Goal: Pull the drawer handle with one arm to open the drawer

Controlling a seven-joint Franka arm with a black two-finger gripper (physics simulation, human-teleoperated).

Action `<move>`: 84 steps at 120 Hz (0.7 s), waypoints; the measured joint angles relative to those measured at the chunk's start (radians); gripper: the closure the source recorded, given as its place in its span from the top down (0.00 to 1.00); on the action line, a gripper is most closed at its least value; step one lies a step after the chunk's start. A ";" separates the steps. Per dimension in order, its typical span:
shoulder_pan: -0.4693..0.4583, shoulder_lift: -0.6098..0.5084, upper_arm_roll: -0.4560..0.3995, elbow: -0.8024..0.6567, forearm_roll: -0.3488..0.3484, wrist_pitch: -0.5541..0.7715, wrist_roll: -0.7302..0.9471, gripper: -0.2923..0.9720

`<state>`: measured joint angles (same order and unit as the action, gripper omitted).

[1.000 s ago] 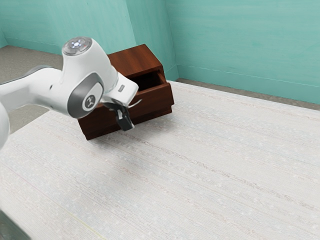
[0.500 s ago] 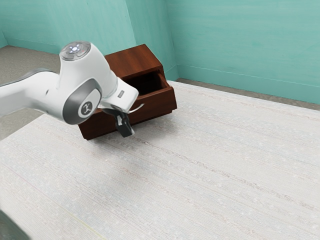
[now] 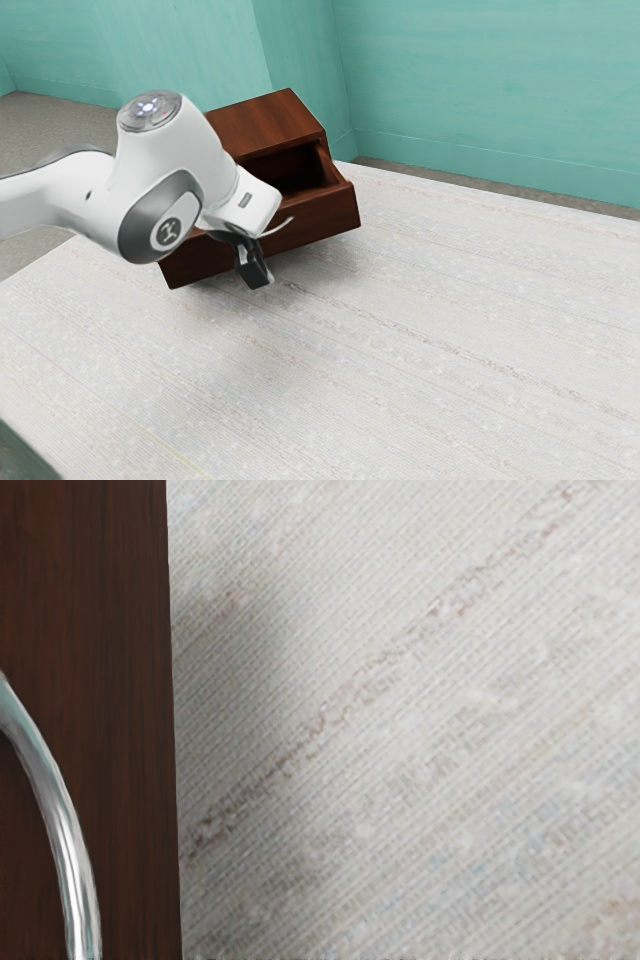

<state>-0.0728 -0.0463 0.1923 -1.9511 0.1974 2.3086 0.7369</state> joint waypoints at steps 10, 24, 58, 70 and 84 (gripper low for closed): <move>0.001 -0.014 -0.003 -0.014 0.001 0.000 -0.006 0.74; 0.008 -0.028 -0.015 -0.029 0.006 0.001 -0.016 0.71; 0.008 -0.057 -0.017 -0.034 0.009 0.000 -0.034 0.74; 0.009 -0.076 -0.017 -0.035 0.013 -0.004 -0.037 0.75; 0.011 -0.130 -0.033 -0.031 0.018 -0.040 -0.045 0.76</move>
<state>-0.0615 -0.1763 0.1591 -1.9817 0.2153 2.2684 0.6918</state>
